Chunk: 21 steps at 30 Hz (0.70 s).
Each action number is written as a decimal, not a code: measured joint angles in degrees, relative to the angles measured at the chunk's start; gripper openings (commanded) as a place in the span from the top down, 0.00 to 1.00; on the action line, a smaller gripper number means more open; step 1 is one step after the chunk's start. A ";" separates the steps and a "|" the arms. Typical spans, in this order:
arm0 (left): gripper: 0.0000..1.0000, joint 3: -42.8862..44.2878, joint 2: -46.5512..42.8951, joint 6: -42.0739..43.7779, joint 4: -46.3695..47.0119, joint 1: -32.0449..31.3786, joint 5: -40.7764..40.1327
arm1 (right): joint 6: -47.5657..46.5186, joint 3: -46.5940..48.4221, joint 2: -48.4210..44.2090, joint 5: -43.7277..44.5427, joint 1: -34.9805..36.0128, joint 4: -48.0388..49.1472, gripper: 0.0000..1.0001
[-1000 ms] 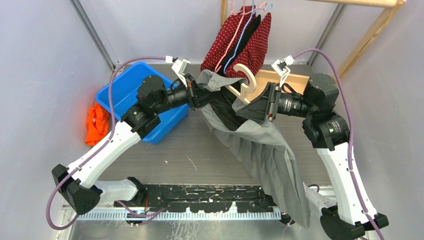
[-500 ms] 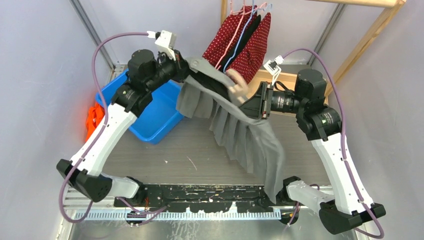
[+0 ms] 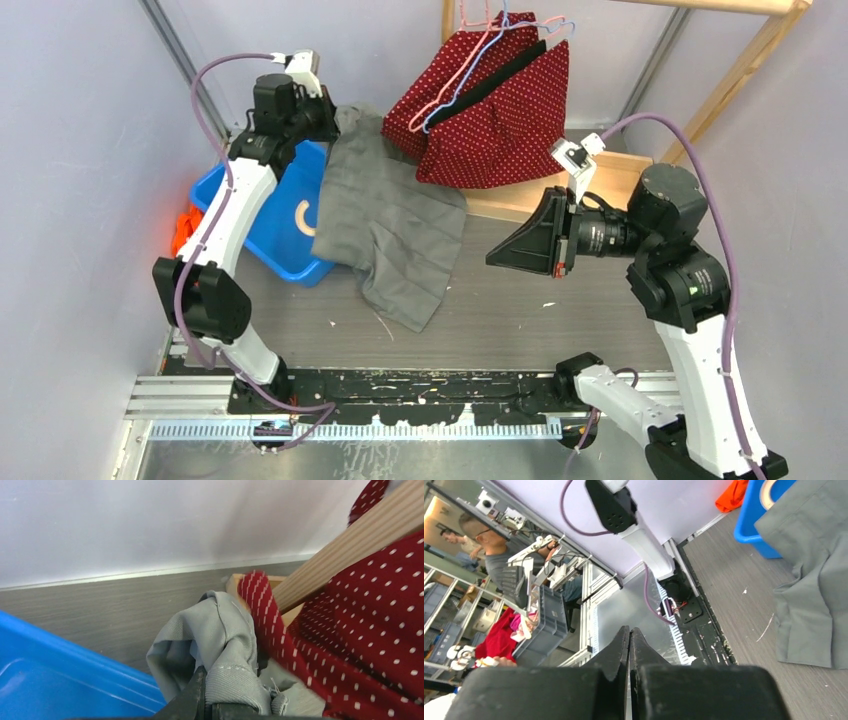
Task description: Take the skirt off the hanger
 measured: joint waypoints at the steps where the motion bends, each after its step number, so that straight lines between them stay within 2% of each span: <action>1: 1.00 -0.02 -0.44 -0.33 0.11 0.00 0.37 | -0.52 0.00 0.17 0.50 0.09 -0.31 0.82; 2: 1.00 -0.15 -1.09 -0.63 0.15 0.00 0.79 | -1.05 0.00 0.52 1.14 0.13 -0.61 0.75; 6: 1.00 -0.90 -4.87 -1.20 0.13 -0.04 2.36 | -3.65 -2.21 3.82 6.97 2.34 -0.35 0.60; 9: 1.00 -1.27 -7.65 -1.62 0.22 -0.04 3.26 | -6.10 -4.79 7.41 13.86 7.32 0.50 0.59; 11: 1.00 -1.46 -8.76 -2.01 0.26 -0.07 3.52 | -8.37 -5.77 11.06 19.34 11.74 1.60 0.51; 14: 1.00 -1.66 -9.42 -2.36 0.28 -0.07 3.76 | -11.89 -6.32 16.57 27.89 18.80 2.71 0.49; 16: 1.00 -1.86 -9.42 -2.54 0.37 -0.07 3.82 | -14.58 -5.92 20.50 33.94 23.93 3.72 0.45; 21: 1.00 -2.21 -9.42 -2.78 0.35 -0.09 3.67 | -22.62 -0.31 33.83 53.16 37.05 5.20 0.42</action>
